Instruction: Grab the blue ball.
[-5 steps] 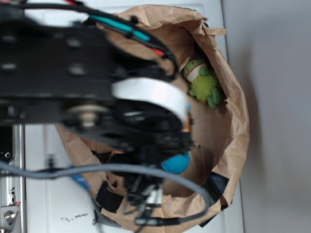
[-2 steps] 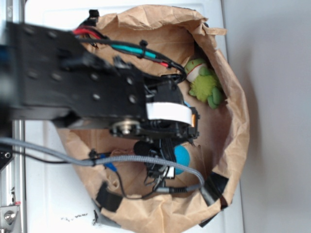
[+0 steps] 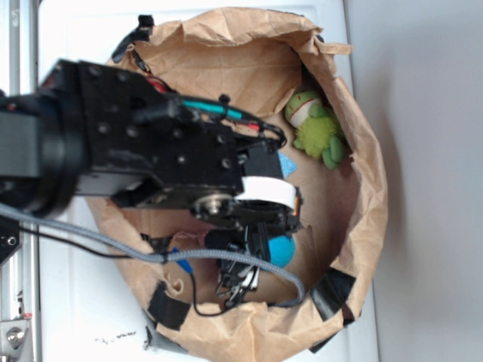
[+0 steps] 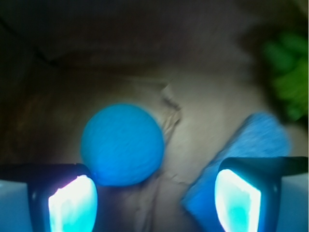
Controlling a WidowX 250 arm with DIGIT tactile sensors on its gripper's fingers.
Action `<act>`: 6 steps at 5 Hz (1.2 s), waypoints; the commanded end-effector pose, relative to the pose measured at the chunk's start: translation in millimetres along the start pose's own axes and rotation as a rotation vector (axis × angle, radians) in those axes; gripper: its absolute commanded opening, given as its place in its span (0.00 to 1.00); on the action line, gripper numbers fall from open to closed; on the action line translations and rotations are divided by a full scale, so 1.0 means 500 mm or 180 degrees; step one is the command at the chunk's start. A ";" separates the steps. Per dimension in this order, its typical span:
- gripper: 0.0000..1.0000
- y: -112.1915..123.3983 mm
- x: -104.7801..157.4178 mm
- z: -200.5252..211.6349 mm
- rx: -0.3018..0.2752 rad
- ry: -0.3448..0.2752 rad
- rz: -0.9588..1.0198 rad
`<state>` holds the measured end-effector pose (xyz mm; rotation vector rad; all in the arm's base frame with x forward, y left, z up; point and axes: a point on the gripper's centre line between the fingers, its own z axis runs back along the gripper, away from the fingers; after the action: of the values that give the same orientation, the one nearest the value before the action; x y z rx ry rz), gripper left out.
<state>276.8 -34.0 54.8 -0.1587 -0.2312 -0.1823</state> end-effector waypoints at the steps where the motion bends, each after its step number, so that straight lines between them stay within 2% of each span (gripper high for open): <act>1: 1.00 -0.051 0.035 0.041 -0.0205 -0.0033 -0.0014; 3: 1.00 -0.078 0.033 -0.021 0.0024 -0.0237 -0.0115; 4: 1.00 -0.081 0.042 -0.031 0.0044 -0.0415 -0.0189; 5: 1.00 -0.081 0.054 -0.032 0.0051 -0.0493 -0.0219; 6: 0.00 -0.083 0.054 -0.017 0.0004 -0.0534 -0.0201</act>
<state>291.7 -71.3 45.2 -0.1590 -0.3615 -0.1932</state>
